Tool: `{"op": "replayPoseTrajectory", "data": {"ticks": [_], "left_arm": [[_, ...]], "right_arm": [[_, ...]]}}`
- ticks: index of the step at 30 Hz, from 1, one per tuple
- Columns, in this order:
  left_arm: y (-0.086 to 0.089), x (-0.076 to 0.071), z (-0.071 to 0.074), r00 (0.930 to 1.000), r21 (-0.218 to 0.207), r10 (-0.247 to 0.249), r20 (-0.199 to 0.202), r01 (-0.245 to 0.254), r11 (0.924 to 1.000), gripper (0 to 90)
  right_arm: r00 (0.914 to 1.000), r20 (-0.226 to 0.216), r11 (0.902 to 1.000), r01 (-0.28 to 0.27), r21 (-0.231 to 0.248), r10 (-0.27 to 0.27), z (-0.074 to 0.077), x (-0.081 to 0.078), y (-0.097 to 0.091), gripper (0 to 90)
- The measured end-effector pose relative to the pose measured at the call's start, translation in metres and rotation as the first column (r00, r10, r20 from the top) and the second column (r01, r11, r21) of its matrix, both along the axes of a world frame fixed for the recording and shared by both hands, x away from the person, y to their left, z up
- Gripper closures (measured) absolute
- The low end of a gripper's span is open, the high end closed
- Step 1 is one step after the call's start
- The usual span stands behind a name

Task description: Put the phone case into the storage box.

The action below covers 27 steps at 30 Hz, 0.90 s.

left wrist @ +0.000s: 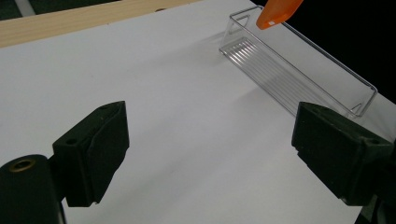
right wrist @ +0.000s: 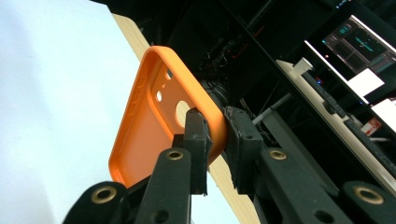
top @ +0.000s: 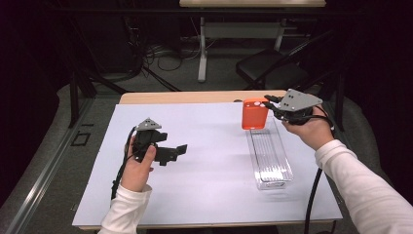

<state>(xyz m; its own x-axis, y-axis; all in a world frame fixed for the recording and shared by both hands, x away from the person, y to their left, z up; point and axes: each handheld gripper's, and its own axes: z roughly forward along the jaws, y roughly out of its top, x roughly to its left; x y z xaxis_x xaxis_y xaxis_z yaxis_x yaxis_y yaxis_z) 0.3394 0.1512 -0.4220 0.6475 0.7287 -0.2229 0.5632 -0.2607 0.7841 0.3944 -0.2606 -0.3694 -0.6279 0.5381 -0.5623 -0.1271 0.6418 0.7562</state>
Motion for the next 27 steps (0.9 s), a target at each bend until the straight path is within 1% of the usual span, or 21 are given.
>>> {"op": "replayPoseTrajectory", "data": {"ticks": [3, 8, 17, 21, 27], "left_arm": [[0.000, -0.001, 0.001, 1.0000, 0.000, -0.008, 0.003, 0.008, 1.0000, 11.5], [0.001, -0.003, 0.002, 0.9999, -0.004, -0.002, 0.011, 0.002, 1.0000, 11.5], [0.004, -0.004, 0.002, 0.9999, -0.010, 0.006, 0.015, -0.005, 0.9999, 11.5], [0.005, -0.004, 0.002, 0.9999, -0.007, 0.004, 0.013, -0.004, 1.0000, 11.5], [0.006, -0.004, 0.001, 0.9999, -0.012, 0.009, 0.011, -0.009, 0.9999, 11.5]], "right_arm": [[0.9999, 0.002, 0.9998, 0.017, -0.004, -0.017, 0.000, 0.002, -0.005, 79.8], [0.9995, 0.008, 0.9993, 0.029, -0.024, -0.029, -0.002, 0.007, -0.014, 79.8], [0.9981, 0.018, 0.9976, 0.059, -0.037, -0.058, -0.007, 0.014, -0.024, 79.8], [0.9975, 0.028, 0.9968, 0.066, -0.045, -0.065, -0.013, 0.018, -0.025, 79.8], [0.9964, 0.035, 0.9955, 0.079, -0.052, -0.077, -0.027, 0.028, -0.026, 79.8]]}}
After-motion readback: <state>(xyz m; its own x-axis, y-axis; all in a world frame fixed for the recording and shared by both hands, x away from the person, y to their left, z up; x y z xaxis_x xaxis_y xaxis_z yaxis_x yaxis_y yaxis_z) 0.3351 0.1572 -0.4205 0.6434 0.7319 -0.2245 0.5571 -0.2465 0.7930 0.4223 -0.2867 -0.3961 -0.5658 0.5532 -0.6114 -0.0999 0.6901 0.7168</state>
